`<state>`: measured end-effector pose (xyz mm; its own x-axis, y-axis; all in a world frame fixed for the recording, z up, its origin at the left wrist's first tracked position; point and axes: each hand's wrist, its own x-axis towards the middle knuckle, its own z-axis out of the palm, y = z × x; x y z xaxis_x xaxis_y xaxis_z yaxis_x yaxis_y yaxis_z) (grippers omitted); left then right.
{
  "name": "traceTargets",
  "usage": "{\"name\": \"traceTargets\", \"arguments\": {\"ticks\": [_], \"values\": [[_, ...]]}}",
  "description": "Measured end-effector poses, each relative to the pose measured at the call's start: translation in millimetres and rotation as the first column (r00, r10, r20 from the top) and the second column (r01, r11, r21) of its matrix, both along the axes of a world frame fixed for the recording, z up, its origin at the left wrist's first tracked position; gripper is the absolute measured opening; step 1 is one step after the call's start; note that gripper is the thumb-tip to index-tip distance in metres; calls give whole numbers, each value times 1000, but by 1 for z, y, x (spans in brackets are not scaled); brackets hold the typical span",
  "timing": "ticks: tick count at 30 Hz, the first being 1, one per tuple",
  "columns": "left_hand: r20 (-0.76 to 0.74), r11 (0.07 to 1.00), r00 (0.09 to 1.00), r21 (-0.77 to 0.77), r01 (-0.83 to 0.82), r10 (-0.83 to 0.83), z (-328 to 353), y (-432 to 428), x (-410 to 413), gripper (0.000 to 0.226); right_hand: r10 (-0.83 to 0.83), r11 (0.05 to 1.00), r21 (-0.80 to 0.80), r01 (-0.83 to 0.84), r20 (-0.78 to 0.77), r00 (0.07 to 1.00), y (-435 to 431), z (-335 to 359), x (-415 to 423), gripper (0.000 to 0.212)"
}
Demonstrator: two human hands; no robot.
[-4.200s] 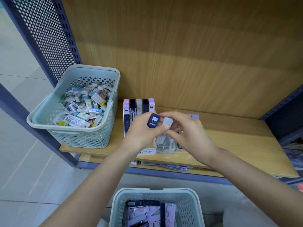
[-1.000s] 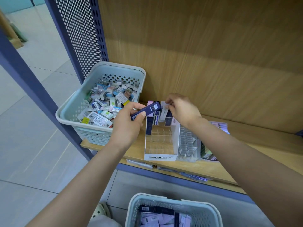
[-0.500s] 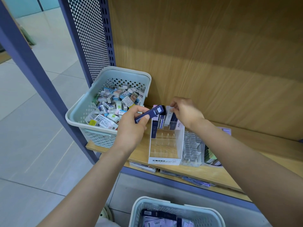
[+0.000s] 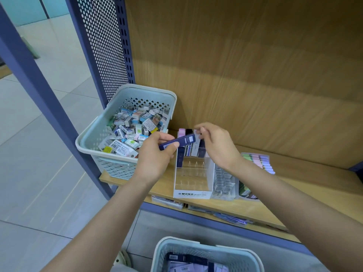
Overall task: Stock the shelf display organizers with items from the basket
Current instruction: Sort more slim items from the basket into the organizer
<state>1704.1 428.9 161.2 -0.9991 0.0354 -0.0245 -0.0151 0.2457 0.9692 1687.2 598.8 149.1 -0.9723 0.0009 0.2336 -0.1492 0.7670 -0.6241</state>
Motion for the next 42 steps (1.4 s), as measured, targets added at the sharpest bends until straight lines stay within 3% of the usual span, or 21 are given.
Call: {"name": "traceTargets", "arguments": {"ticks": [2, 5, 9, 13, 17, 21, 23, 27, 35, 40, 42], "values": [[-33, 999, 999, -21, 39, -40, -1, 1, 2, 16, 64, 952, -306, -27, 110, 992, -6, 18, 26, 27], [-62, 991, 989, -23, 131, -133, 0, 5, 6, 17, 182, 907, -412, -86, 199, 963, -4, 29, 57, 17], [-104, 961, 956, -52, 270, -274, 2, 18, 15, 17, 141, 961, -250, -116, 87, 986, 16, 34, 82, 30], [-64, 935, 933, -46, 351, -354, -4, 37, 30, 16, 129, 989, -67, -130, -21, 991, 37, 33, 97, 22], [-4, 909, 925, -189, 373, -380, -13, 55, 47, 24, 94, 989, 118, -87, -54, 994, 55, 30, 103, 32], [-17, 858, 897, -300, 417, -442, -28, 60, 48, 19, 45, 989, 140, -37, -55, 997, 64, 24, 98, 37], [-88, 823, 897, -443, 354, -433, -42, 55, 39, 15, 11, 995, 96, -6, -46, 999, 68, 21, 91, 26], [-129, 651, 876, -721, 239, -464, -74, 41, 16, 35, -33, 998, 59, 35, -33, 999, 71, 14, 68, 15], [-46, 339, 816, -922, 187, -576, -123, 35, -10, 59, -6, 969, 248, 10, -16, 1000, 59, -16, 15, 16], [-75, 305, 815, -944, 128, -574, -137, 33, -2, 81, 16, 928, 368, -52, 99, 995, 49, -33, -3, 23], [-181, 351, 803, -936, 37, -568, -145, 32, -1, 86, 22, 920, 386, -72, 132, 991, 46, -37, -7, 23]]}}
